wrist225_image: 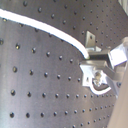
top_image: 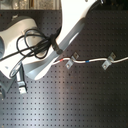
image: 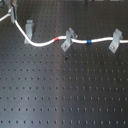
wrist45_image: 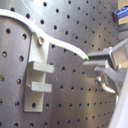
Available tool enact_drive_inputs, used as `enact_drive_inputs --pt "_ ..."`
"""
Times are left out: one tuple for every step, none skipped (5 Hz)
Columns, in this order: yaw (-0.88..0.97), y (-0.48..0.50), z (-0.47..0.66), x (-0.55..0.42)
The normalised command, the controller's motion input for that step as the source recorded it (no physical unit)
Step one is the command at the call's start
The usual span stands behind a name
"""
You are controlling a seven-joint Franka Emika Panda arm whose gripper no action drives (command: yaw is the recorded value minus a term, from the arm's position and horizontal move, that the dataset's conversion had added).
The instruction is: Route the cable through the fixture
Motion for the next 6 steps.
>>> enact_drive_inputs --pt "-0.38 -0.197 -0.17 0.245" --pt "-0.37 -0.237 -0.08 0.332" --pt "-0.33 -0.295 -0.05 0.323" --pt "-0.53 -0.392 -0.07 0.193" --pt "-0.65 -0.352 -0.16 0.098" --pt "-0.60 -0.323 -0.22 0.102"
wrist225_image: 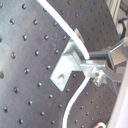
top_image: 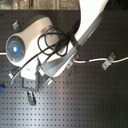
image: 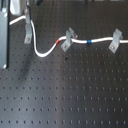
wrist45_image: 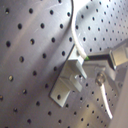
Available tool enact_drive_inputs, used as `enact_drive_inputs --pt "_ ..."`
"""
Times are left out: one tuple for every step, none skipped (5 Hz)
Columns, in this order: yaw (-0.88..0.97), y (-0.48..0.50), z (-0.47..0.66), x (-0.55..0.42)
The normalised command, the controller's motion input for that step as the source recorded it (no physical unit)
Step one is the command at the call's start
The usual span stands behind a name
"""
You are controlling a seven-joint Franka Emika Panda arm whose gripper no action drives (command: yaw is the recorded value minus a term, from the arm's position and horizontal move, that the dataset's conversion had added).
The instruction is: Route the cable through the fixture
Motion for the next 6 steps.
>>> enact_drive_inputs --pt "-0.63 -0.223 0.10 0.025" --pt "-0.64 -0.107 0.20 0.009" --pt "-0.37 -0.038 0.20 -0.249" --pt "-0.27 0.020 0.19 -0.295" --pt "-0.16 0.032 0.08 -0.335" --pt "-0.01 0.140 0.01 -0.344"
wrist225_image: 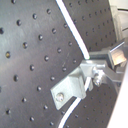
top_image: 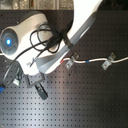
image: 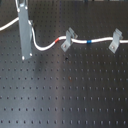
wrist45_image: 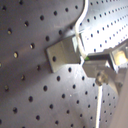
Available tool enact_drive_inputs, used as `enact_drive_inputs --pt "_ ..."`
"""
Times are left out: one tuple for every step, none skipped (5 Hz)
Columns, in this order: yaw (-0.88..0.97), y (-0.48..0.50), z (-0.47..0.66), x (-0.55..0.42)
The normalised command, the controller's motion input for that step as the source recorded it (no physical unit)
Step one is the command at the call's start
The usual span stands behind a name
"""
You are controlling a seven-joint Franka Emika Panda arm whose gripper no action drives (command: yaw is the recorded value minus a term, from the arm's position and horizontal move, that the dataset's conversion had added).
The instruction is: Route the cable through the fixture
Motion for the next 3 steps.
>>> enact_drive_inputs --pt "0.00 0.076 0.21 -0.342" --pt "0.01 -0.071 0.42 -0.317" --pt "0.10 -0.049 0.04 -0.201"
